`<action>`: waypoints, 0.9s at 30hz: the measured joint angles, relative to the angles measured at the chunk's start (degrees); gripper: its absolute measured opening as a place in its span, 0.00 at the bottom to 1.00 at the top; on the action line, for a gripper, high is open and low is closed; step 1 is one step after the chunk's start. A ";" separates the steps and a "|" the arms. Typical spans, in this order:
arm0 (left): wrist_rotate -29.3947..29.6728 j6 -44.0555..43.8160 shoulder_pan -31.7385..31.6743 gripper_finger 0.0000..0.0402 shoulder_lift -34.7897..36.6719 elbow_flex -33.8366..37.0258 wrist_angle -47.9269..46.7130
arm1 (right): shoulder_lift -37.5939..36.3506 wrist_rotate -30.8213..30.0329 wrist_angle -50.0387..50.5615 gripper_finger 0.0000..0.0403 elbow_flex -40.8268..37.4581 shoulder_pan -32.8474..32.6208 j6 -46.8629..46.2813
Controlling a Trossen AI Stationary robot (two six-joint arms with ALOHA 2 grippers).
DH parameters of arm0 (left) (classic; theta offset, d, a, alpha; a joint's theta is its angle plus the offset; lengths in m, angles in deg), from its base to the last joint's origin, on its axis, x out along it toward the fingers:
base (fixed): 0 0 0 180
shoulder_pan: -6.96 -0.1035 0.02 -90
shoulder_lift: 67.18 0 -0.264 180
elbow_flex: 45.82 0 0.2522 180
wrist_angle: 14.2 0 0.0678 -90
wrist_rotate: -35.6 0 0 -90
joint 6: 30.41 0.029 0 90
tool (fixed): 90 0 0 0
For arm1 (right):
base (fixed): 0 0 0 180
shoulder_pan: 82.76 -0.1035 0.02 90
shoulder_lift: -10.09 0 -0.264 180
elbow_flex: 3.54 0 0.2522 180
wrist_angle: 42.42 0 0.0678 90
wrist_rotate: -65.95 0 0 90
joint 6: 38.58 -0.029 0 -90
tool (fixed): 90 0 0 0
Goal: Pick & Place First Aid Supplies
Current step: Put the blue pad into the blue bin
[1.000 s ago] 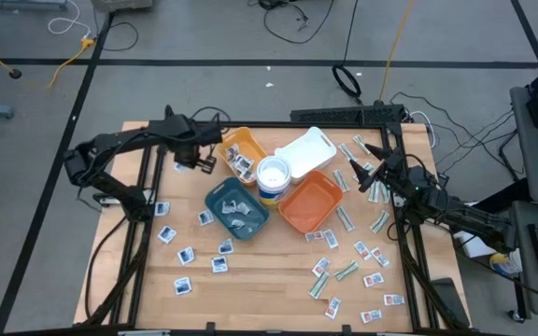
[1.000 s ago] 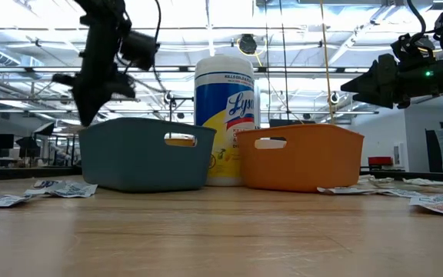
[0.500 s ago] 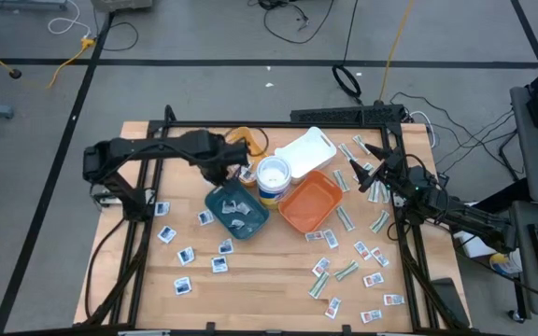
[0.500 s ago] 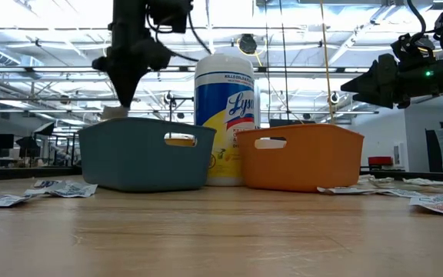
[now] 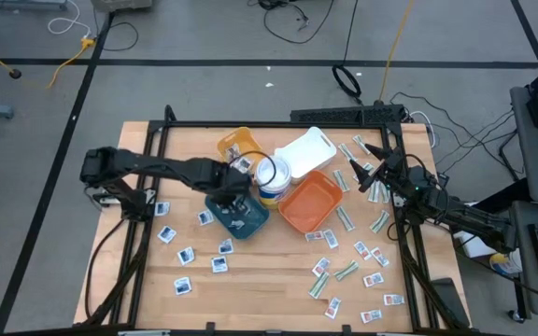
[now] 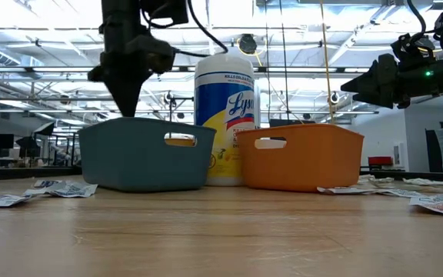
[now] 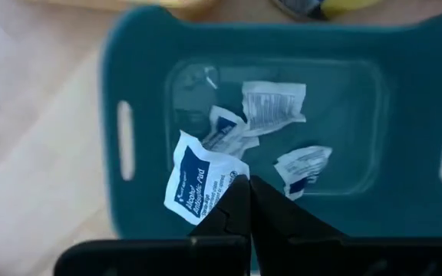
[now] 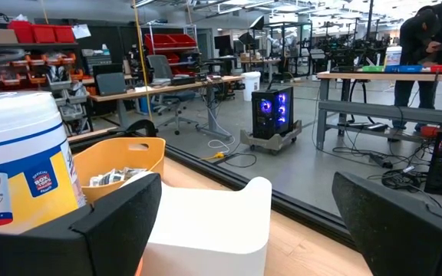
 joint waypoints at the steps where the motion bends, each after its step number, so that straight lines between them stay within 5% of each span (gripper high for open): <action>1: -0.03 -0.27 0.46 0.00 0.00 1.05 1.22 | 0.00 0.00 0.00 0.94 0.00 0.02 0.00; 11: -1.89 1.39 1.63 0.08 0.02 4.41 6.88 | 0.00 0.00 0.00 0.94 0.00 0.02 0.02; 21: -5.40 3.15 1.42 0.46 2.26 4.41 6.04 | 0.00 0.00 0.00 0.94 0.01 0.02 0.01; 27: -6.35 3.70 1.42 0.57 6.94 4.41 1.81 | 0.00 -0.01 0.00 0.94 0.02 0.02 0.01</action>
